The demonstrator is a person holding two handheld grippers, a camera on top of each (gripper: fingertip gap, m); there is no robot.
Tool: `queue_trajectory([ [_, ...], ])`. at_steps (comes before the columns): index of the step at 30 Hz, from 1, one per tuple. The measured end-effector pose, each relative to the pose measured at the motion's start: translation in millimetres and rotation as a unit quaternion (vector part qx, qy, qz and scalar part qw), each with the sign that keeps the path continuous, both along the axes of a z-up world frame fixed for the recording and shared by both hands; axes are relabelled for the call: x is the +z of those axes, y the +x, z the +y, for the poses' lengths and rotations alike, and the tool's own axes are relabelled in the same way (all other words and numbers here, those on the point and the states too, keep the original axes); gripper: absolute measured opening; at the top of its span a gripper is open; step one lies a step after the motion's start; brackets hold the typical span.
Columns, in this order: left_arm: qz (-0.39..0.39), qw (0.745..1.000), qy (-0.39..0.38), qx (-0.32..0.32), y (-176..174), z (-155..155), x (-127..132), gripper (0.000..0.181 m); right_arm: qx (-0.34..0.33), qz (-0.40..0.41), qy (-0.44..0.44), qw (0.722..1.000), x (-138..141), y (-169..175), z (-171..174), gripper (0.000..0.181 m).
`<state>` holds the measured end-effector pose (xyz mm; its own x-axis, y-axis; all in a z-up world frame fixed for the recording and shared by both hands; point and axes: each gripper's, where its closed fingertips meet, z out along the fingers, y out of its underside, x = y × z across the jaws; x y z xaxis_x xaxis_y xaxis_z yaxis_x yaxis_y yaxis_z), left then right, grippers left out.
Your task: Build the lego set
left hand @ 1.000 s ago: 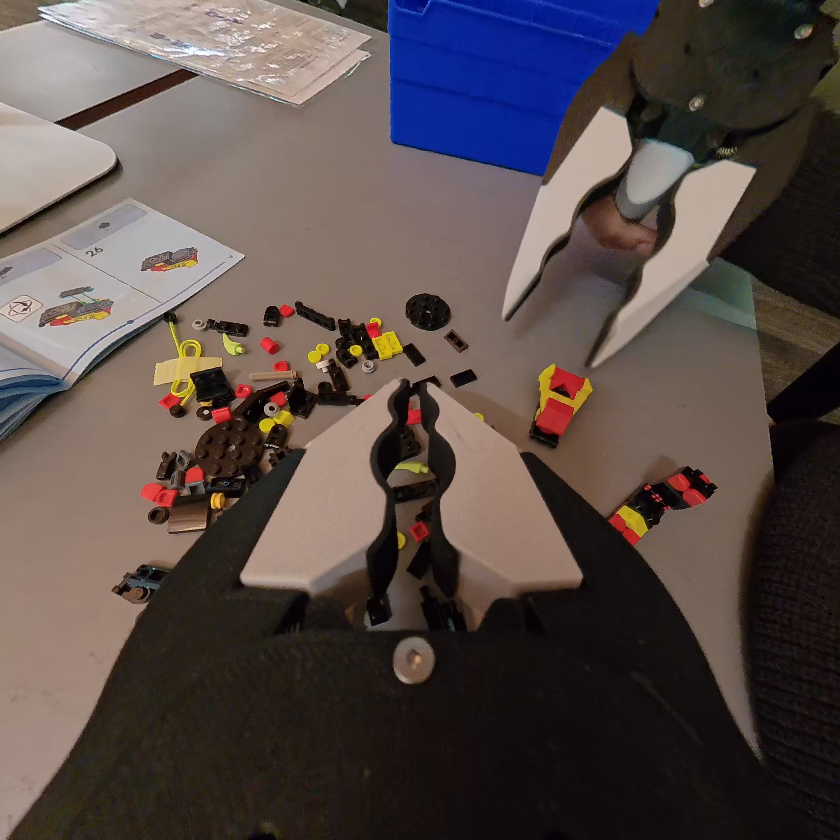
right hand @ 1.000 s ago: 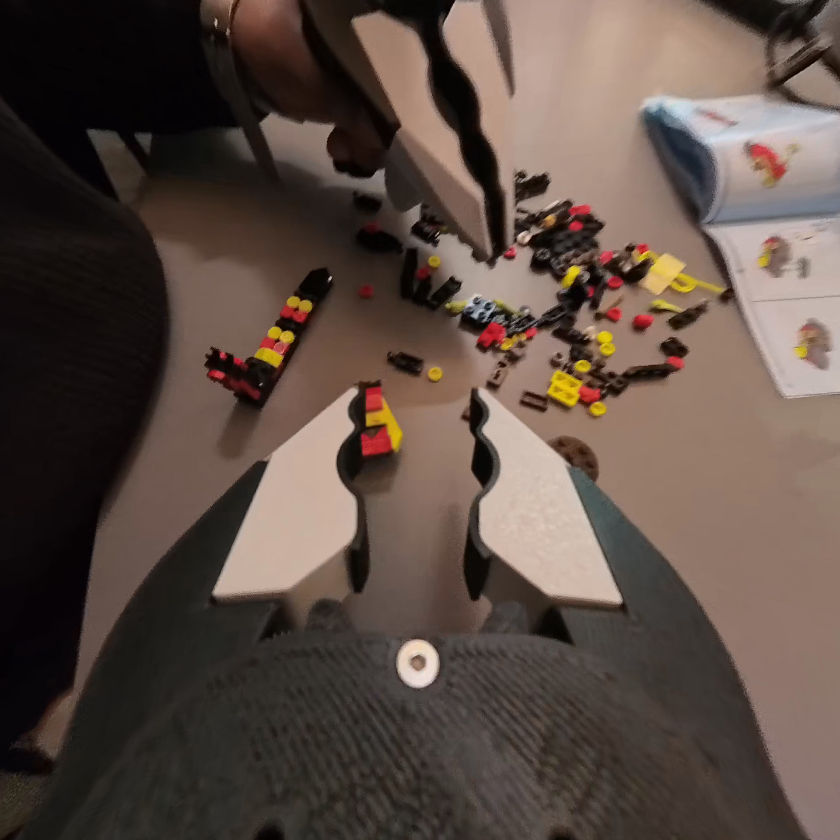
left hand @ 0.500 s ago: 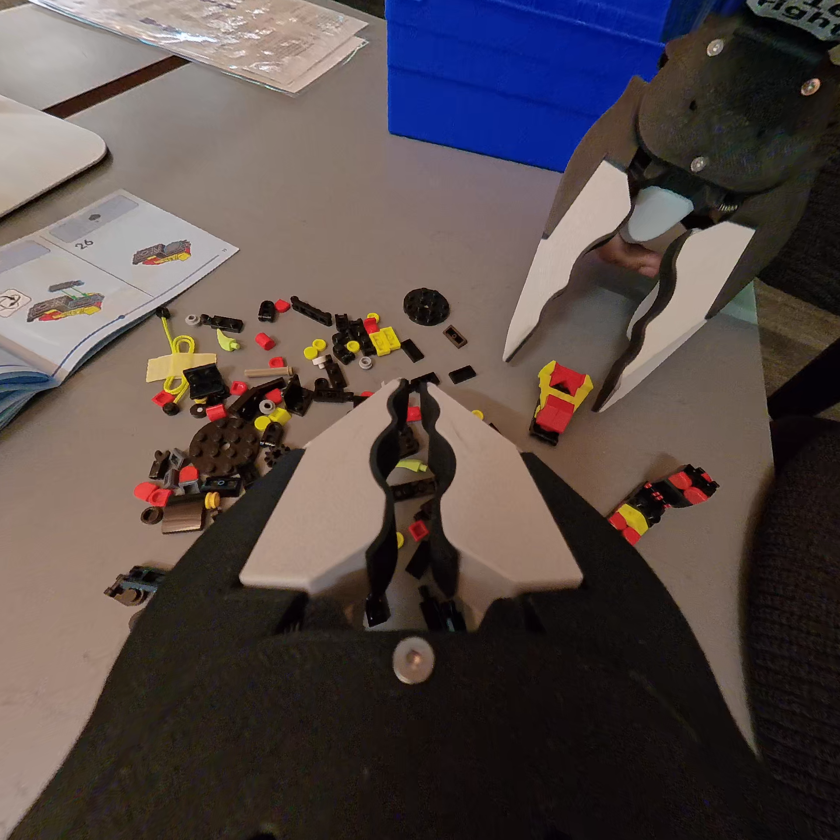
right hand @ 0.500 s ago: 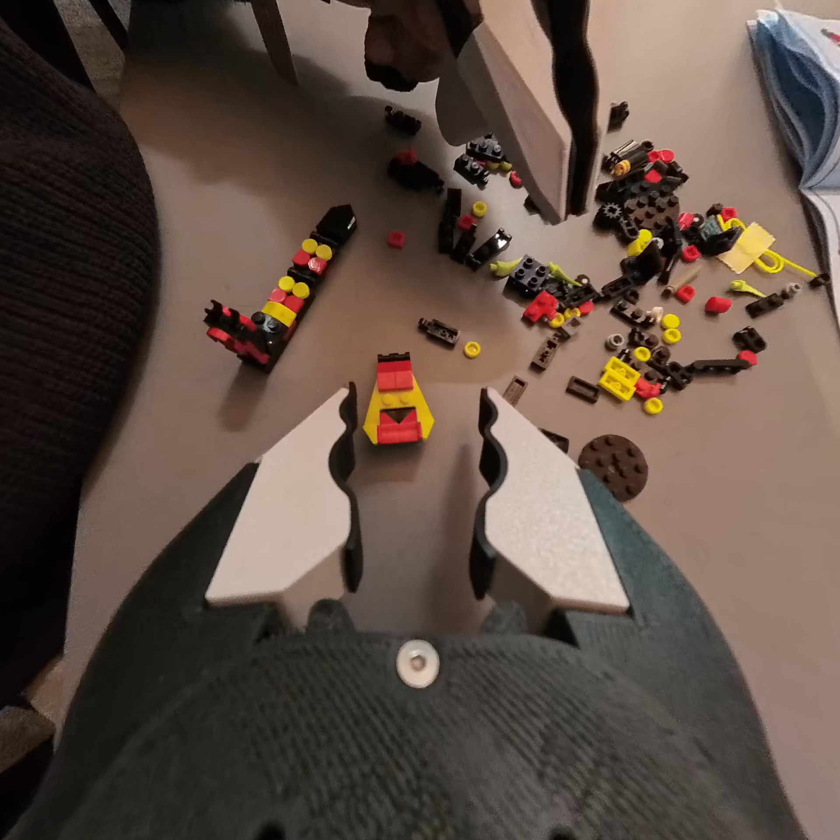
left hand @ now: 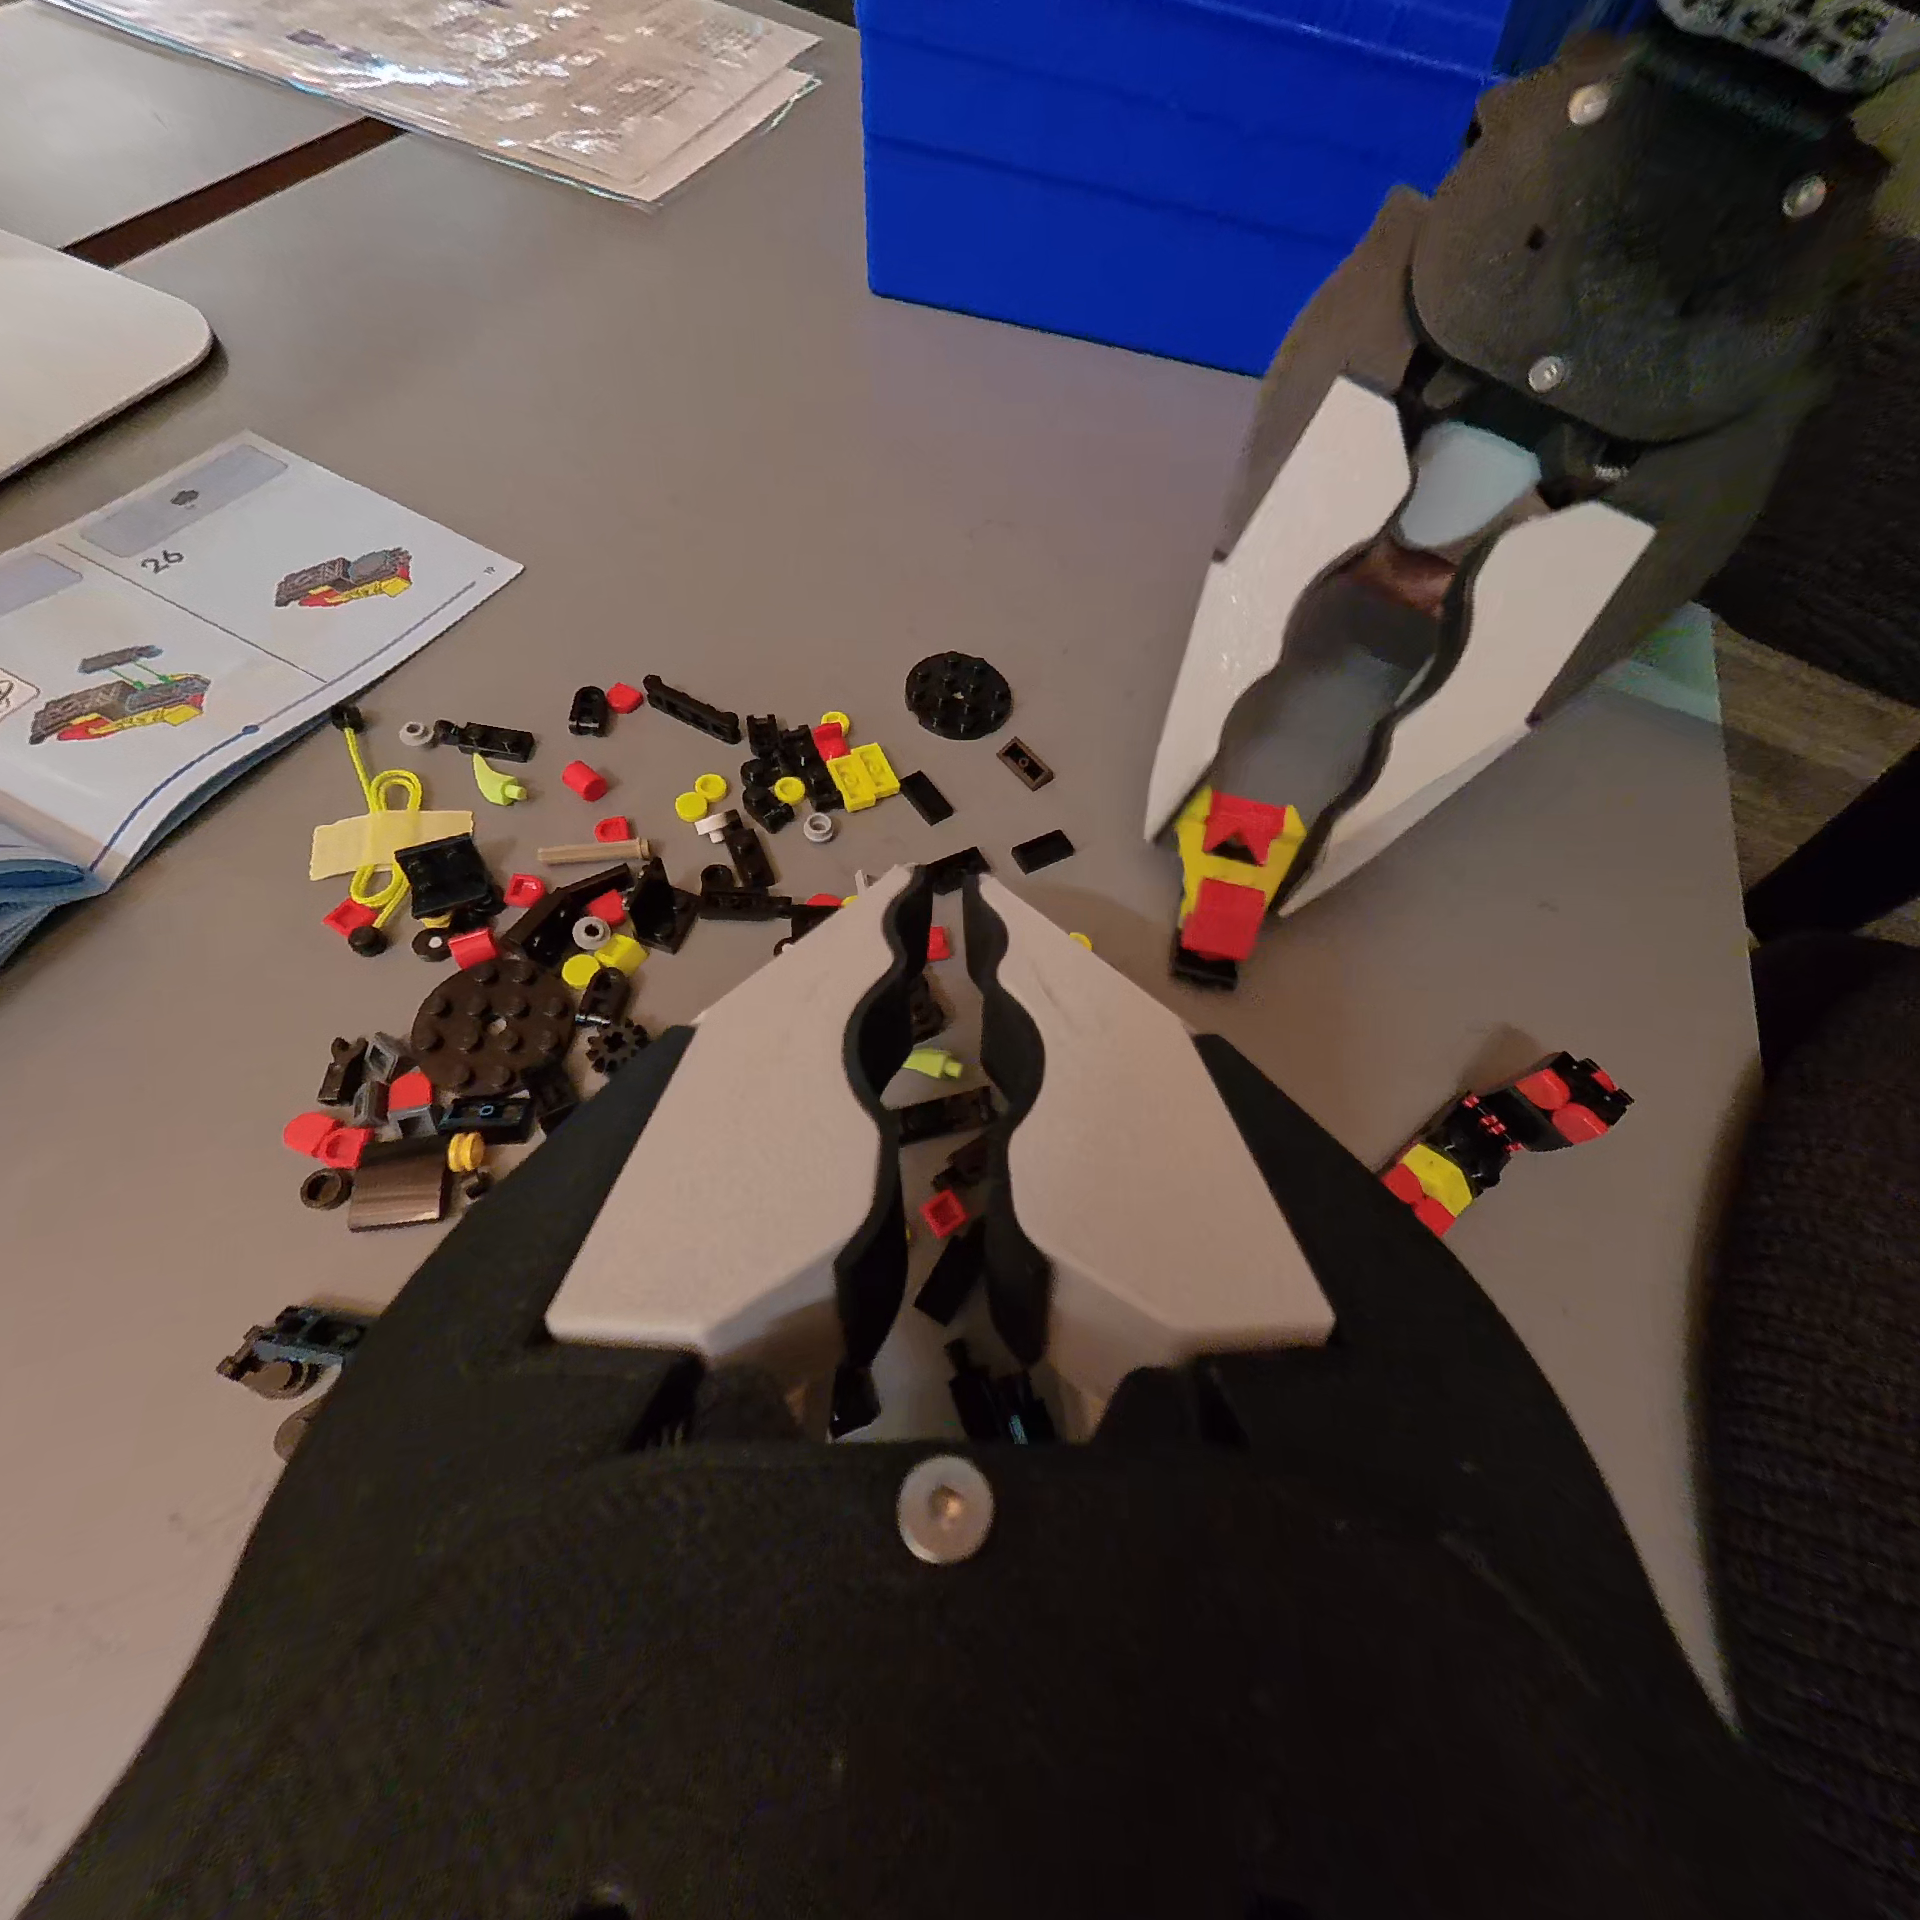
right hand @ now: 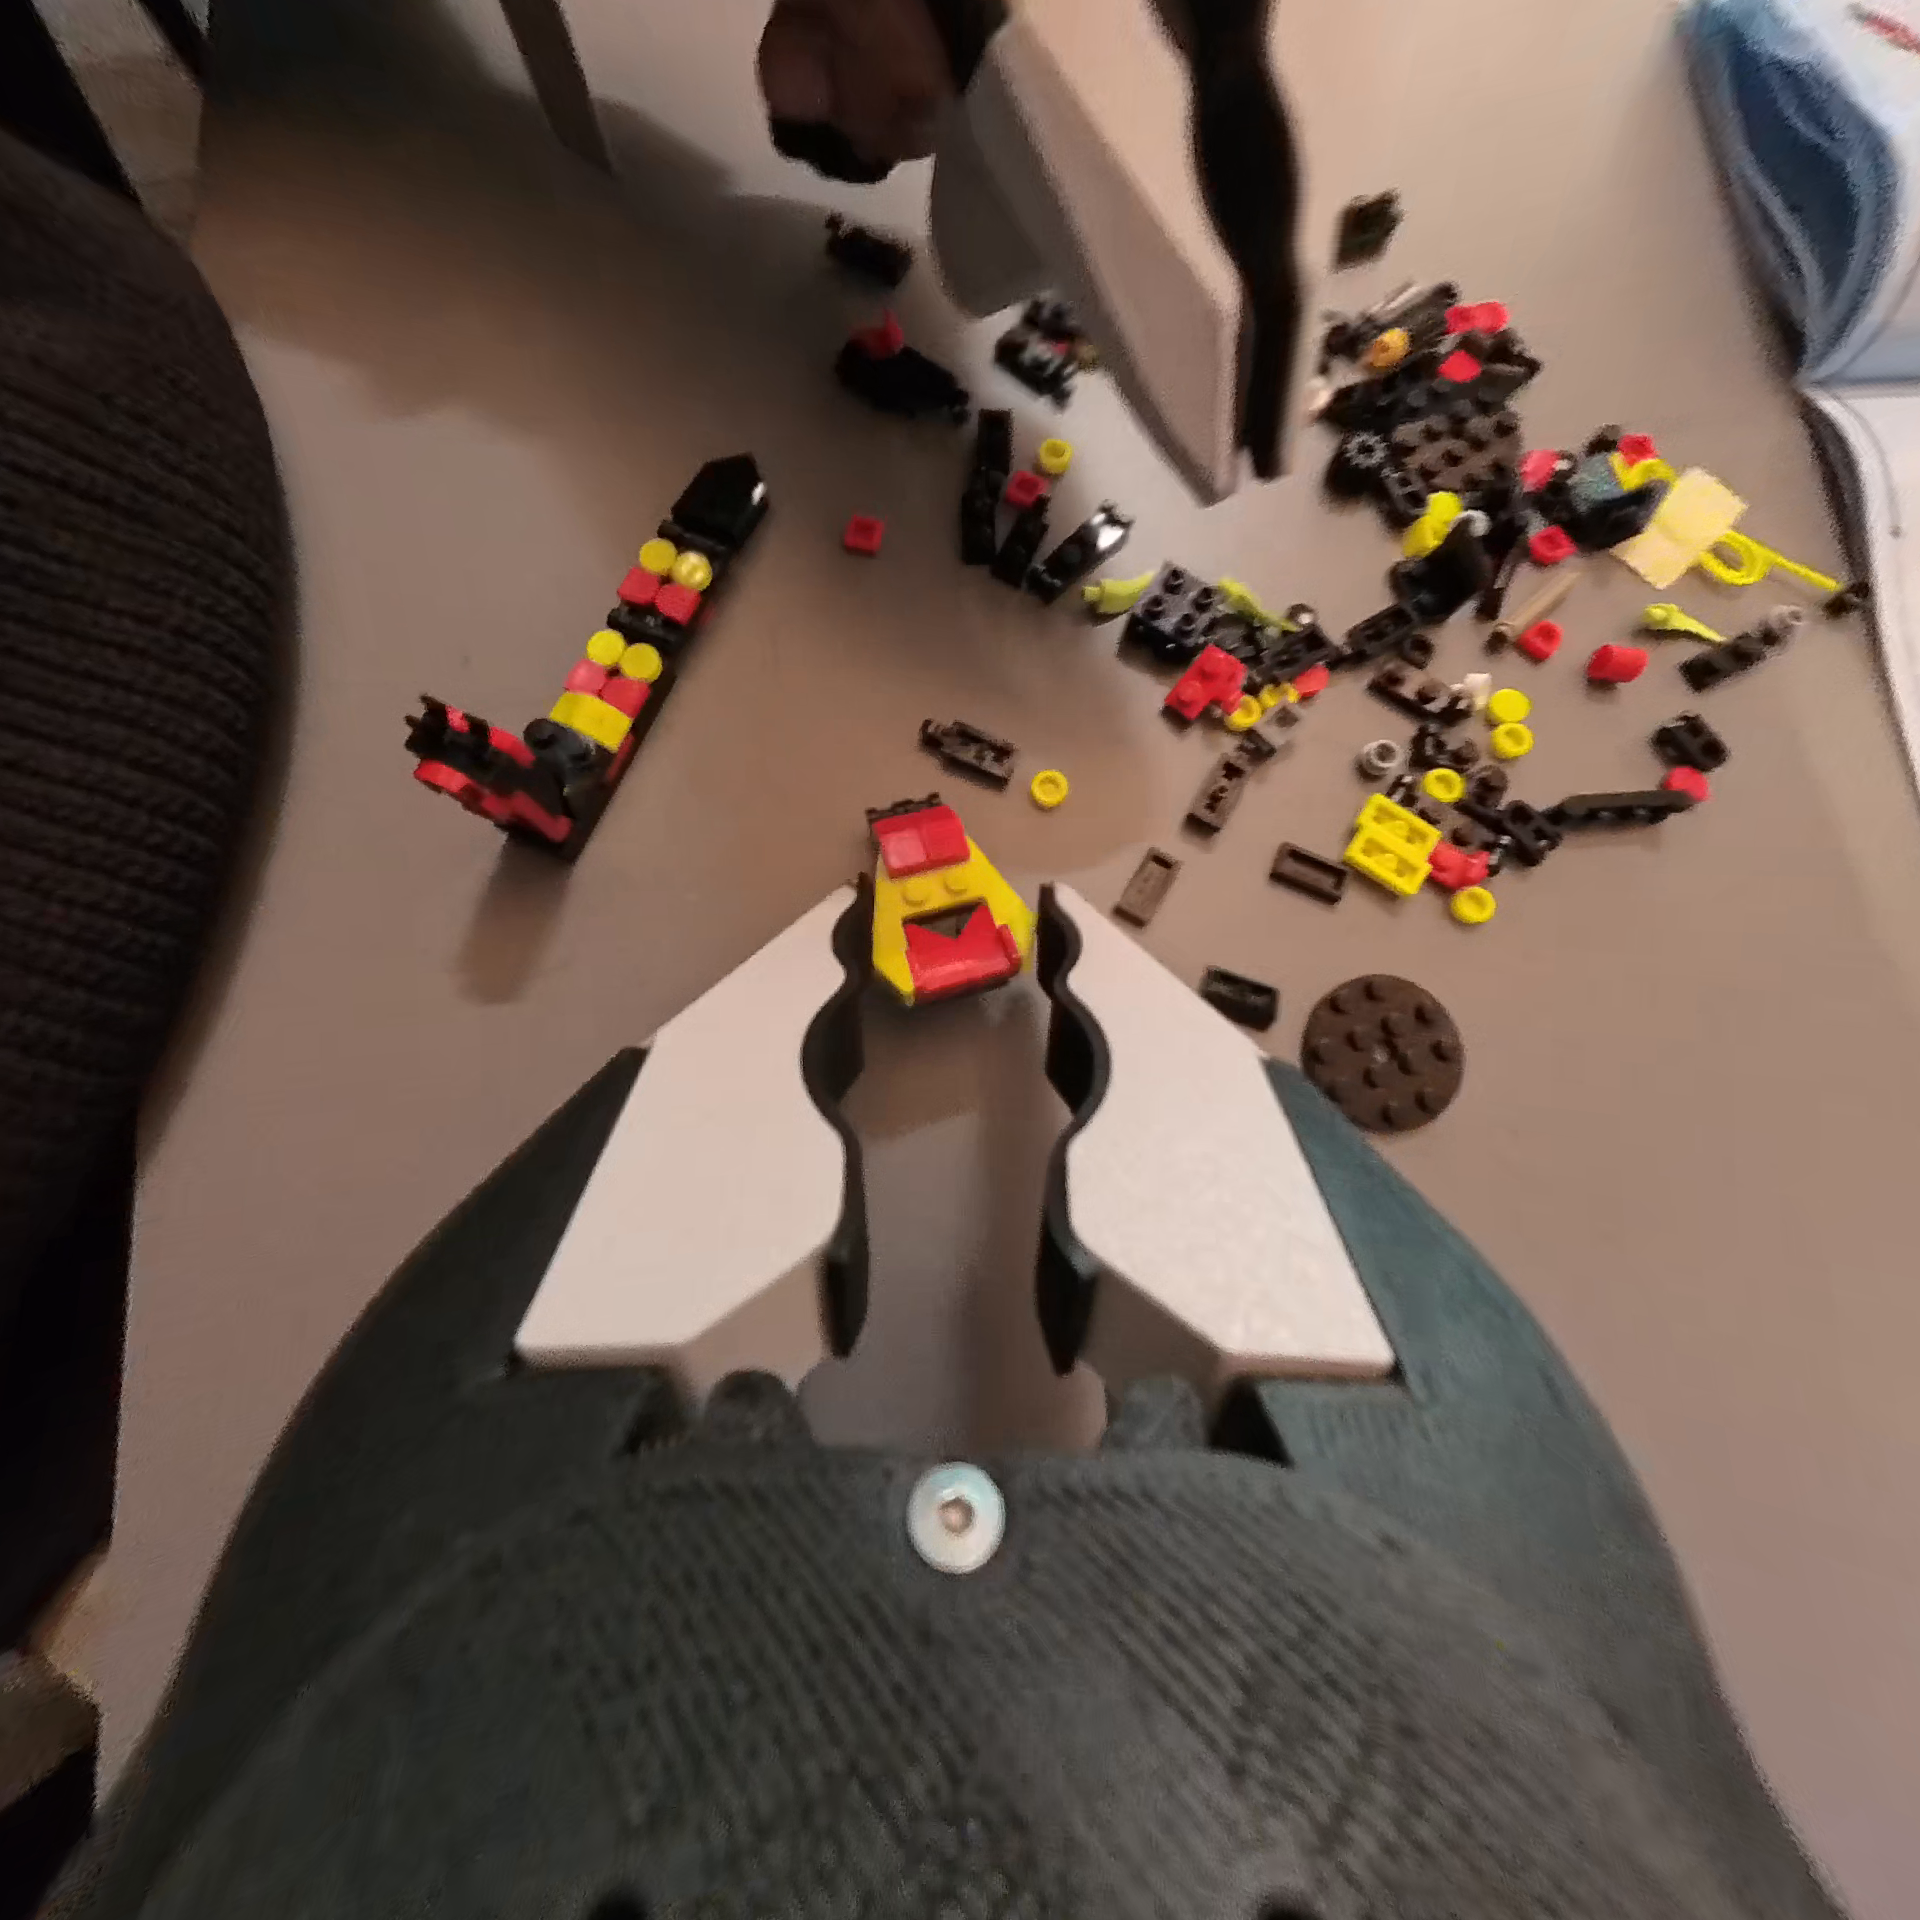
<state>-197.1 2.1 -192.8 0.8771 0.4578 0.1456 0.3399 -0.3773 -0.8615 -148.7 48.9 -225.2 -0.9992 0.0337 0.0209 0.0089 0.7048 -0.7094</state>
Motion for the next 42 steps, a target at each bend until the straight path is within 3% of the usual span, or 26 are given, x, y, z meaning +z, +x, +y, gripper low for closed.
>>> queue_trajectory([
  [6, 0.015, 0.999, 0.004, -0.037, 12.0, 9.0, 3.5, 0.017, -0.073, -0.062, -0.130, 0.987, 40.7, -23.4, -1.7, 0.030],
  [9, 0.048, 0.997, 0.008, -0.062, 21.3, 17.8, 9.6, 0.038, -0.111, -0.140, -0.205, 0.962, 61.3, -33.4, -1.1, 0.030],
  [12, 0.105, 0.992, -0.011, -0.070, 26.0, 23.4, 12.5, 0.044, -0.127, -0.240, -0.261, 0.926, 74.2, -34.4, -3.4, 0.030],
  [18, 0.193, 0.979, -0.033, -0.061, 27.7, 29.1, 18.5, 0.046, -0.121, -0.377, -0.234, 0.888, 61.2, -16.5, -14.8, 0.029],
  [21, 0.195, 0.977, -0.029, -0.079, 34.5, 32.4, 19.2, 0.043, -0.131, -0.442, -0.226, 0.858, 56.1, -11.4, -19.5, 0.029],
  [25, 0.185, 0.977, -0.028, -0.097, 40.7, 33.7, 16.8, 0.024, -0.151, -0.526, -0.227, 0.805, 51.2, -11.3, -19.7, 0.029],
  [29, 0.170, 0.981, -0.016, -0.096, 40.6, 34.0, 18.4, 0.020, -0.147, -0.572, -0.238, 0.771, 53.7, -11.1, -18.3, 0.030],
  [33, 0.121, 0.989, 0.017, -0.087, 38.5, 32.6, 21.5, 0.020, -0.139, -0.576, -0.243, 0.768, 56.9, -9.9, -19.0, 0.033],
  [37, -0.029, 0.993, 0.072, -0.087, 42.1, 35.0, 16.3, 0.020, -0.139, -0.583, -0.245, 0.762, 57.0, -10.0, -19.1, 0.040],
  [42, -0.214, 0.960, 0.166, -0.071, 37.5, 31.0, 20.0, 0.019, -0.156, -0.565, -0.250, 0.770, 55.2, -18.5, -15.3, 0.039],
])
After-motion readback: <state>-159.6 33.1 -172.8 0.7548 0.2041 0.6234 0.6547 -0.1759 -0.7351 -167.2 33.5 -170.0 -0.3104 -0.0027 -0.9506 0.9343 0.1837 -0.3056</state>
